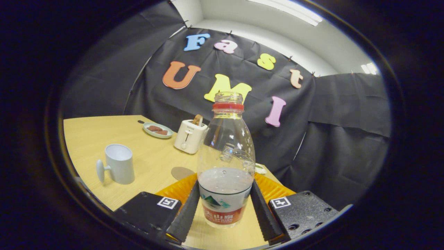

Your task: Take the bottle from table, then pour the juice into the cup, finally place the bottle on the coaster

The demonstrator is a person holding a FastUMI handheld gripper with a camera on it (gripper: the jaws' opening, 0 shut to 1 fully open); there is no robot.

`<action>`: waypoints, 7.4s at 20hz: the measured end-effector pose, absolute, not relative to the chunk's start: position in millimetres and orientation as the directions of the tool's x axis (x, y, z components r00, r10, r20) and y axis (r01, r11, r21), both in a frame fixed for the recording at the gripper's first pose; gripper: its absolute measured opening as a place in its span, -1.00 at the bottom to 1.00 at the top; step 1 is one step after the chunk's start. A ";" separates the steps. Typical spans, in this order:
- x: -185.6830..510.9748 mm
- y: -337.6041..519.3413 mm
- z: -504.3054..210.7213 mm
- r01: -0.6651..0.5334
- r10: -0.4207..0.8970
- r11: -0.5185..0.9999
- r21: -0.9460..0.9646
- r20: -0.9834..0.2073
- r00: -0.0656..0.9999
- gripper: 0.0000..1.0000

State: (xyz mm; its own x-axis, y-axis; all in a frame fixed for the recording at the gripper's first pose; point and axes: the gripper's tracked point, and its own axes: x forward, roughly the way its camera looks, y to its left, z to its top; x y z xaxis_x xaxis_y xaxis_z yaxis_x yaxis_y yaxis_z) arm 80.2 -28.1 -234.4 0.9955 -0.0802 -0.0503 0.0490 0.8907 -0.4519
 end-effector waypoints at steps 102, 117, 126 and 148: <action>129.6 67.2 -190.6 0.077 -0.188 -0.296 -0.952 0.137 0.973 0.63; 126.7 67.0 -187.3 0.084 -0.208 -0.307 -0.948 0.153 0.966 0.62; 125.4 77.5 -183.3 0.095 -0.184 -0.349 -0.932 0.168 0.969 0.63; 120.4 92.8 -169.2 0.135 -0.168 -0.457 -0.879 0.234 0.958 0.63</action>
State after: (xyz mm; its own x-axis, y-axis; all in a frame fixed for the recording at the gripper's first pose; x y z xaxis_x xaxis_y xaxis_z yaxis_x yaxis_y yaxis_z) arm 120.4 92.8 -169.2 0.9577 -0.1677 0.2340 0.1349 -0.4568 -0.8793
